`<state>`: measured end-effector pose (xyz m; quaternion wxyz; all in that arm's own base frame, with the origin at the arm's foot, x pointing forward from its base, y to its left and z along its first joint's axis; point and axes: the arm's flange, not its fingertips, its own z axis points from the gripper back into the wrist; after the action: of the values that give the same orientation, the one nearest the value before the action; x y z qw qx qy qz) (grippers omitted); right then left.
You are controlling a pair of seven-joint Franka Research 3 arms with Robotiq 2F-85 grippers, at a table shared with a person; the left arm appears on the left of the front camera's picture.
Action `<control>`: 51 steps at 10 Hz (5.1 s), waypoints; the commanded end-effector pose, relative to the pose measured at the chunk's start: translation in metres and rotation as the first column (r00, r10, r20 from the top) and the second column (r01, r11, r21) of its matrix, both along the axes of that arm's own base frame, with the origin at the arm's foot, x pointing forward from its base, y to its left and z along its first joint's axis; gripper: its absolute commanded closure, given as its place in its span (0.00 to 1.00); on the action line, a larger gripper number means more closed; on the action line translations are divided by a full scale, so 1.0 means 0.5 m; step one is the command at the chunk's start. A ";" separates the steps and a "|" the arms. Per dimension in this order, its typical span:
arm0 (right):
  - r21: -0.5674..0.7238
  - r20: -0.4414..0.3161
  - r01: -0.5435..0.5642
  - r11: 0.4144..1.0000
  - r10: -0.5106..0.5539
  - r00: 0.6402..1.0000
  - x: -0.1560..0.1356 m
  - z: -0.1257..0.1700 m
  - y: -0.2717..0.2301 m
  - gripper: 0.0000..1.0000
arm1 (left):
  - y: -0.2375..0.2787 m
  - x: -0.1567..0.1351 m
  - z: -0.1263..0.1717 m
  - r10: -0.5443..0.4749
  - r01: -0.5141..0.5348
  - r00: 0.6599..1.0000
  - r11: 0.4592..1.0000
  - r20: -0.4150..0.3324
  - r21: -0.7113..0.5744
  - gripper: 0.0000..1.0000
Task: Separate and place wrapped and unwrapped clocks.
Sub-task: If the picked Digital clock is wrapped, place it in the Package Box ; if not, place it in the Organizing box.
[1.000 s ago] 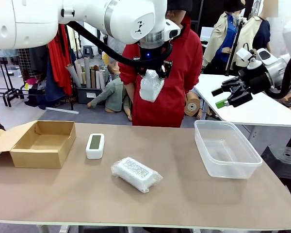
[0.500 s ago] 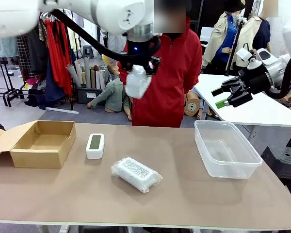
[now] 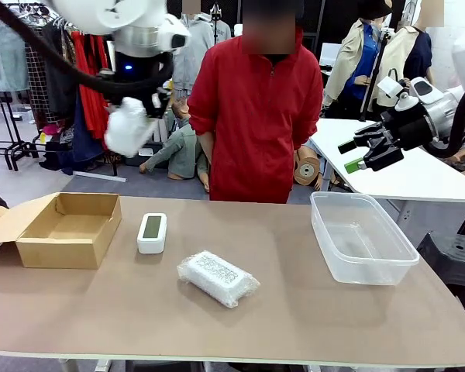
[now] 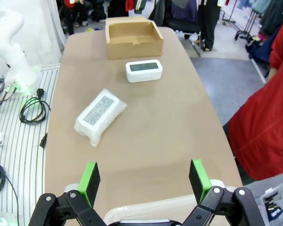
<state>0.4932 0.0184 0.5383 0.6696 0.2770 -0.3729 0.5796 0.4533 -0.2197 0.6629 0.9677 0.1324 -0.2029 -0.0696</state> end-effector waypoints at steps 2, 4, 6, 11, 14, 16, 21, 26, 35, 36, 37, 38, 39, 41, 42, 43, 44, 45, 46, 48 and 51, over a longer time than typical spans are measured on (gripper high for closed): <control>0.000 0.001 -0.002 1.000 0.002 1.000 -0.002 0.001 0.002 0.00 | 0.078 -0.033 -0.016 -0.060 0.062 0.998 0.994 -0.023 0.087 1.00; 0.000 0.001 -0.002 1.000 0.002 1.000 -0.002 0.001 0.002 0.00 | 0.135 -0.049 -0.026 -0.069 0.076 0.997 0.983 -0.042 0.170 1.00; 0.000 0.001 -0.002 1.000 0.002 1.000 -0.002 0.001 0.002 0.00 | 0.165 -0.058 -0.032 -0.055 0.059 0.998 0.992 -0.033 0.116 1.00; 0.000 0.001 -0.002 1.000 0.002 1.000 -0.002 0.001 0.002 0.00 | 0.142 -0.044 -0.027 -0.045 0.052 0.997 0.990 -0.059 0.130 1.00; 0.000 0.001 -0.002 1.000 0.002 1.000 -0.002 0.001 0.002 0.00 | 0.153 -0.029 -0.045 0.011 -0.004 0.998 0.995 -0.068 0.100 1.00; 0.000 0.001 -0.002 1.000 0.002 1.000 -0.002 0.001 0.002 0.00 | 0.194 0.009 -0.077 0.070 -0.066 0.996 0.994 -0.048 0.087 1.00; 0.000 0.001 -0.002 1.000 0.002 1.000 -0.002 0.001 0.002 0.00 | 0.287 0.095 -0.166 0.125 -0.127 0.991 0.992 -0.054 -0.020 1.00; 0.000 0.001 -0.002 1.000 0.002 1.000 -0.002 0.001 0.002 0.00 | 0.379 0.155 -0.241 0.221 -0.223 0.975 0.971 -0.029 -0.088 1.00; 0.000 0.001 -0.002 1.000 0.002 1.000 -0.002 0.001 0.002 0.00 | 0.433 0.202 -0.364 0.197 -0.211 0.968 0.974 -0.153 -0.085 1.00; 0.000 0.001 -0.002 1.000 0.002 1.000 -0.002 0.001 0.002 0.00 | 0.432 0.202 -0.376 0.188 -0.201 0.968 0.977 -0.169 -0.065 1.00; 0.000 0.001 -0.002 1.000 0.002 1.000 -0.002 0.001 0.002 0.00 | 0.428 0.203 -0.384 0.183 -0.195 0.967 0.979 -0.180 -0.054 1.00; 0.000 0.001 -0.002 1.000 0.002 1.000 -0.002 0.001 0.002 0.00 | 0.425 0.207 -0.382 0.207 -0.223 0.961 0.972 -0.184 -0.070 1.00; 0.000 0.001 -0.002 1.000 0.002 1.000 -0.002 0.001 0.002 0.00 | 0.398 0.202 -0.355 0.293 -0.316 0.932 0.946 -0.213 -0.079 1.00; 0.000 0.001 -0.002 1.000 0.002 1.000 -0.002 0.001 0.002 0.00 | 0.423 0.209 -0.390 0.195 -0.213 0.963 0.974 -0.188 -0.077 1.00; 0.000 0.001 -0.002 1.000 0.002 1.000 -0.002 0.001 0.002 0.00 | 0.423 0.209 -0.390 0.195 -0.213 0.963 0.974 -0.188 -0.077 1.00; 0.000 0.001 -0.002 1.000 0.002 1.000 -0.002 0.001 0.002 0.00 | 0.413 0.207 -0.387 0.219 -0.238 0.954 0.968 -0.203 -0.076 1.00; 0.000 0.001 -0.002 1.000 0.002 1.000 -0.002 0.001 0.002 0.00 | 0.421 0.213 -0.403 0.214 -0.234 0.959 0.967 -0.184 -0.096 1.00; 0.000 0.001 -0.002 1.000 0.002 1.000 -0.002 0.001 0.002 0.00 | 0.423 0.214 -0.417 0.199 -0.213 0.968 0.973 -0.154 -0.082 1.00; 0.000 0.001 -0.002 1.000 0.002 1.000 -0.002 0.001 0.002 0.00 | 0.420 0.218 -0.430 0.215 -0.225 0.966 0.973 -0.144 -0.057 1.00; 0.000 0.001 -0.002 1.000 0.002 1.000 -0.002 0.001 0.002 0.00 | 0.420 0.218 -0.457 0.210 -0.217 0.966 0.976 -0.150 -0.033 1.00; 0.000 0.001 -0.002 1.000 0.002 1.000 -0.002 0.001 0.002 0.00 | 0.428 0.220 -0.484 0.209 -0.217 0.965 0.975 -0.159 -0.037 1.00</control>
<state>0.4932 0.0184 0.5383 0.6696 0.2770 -0.3728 0.5796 0.5655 -0.0088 0.4234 0.9876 0.1185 -0.1002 0.0213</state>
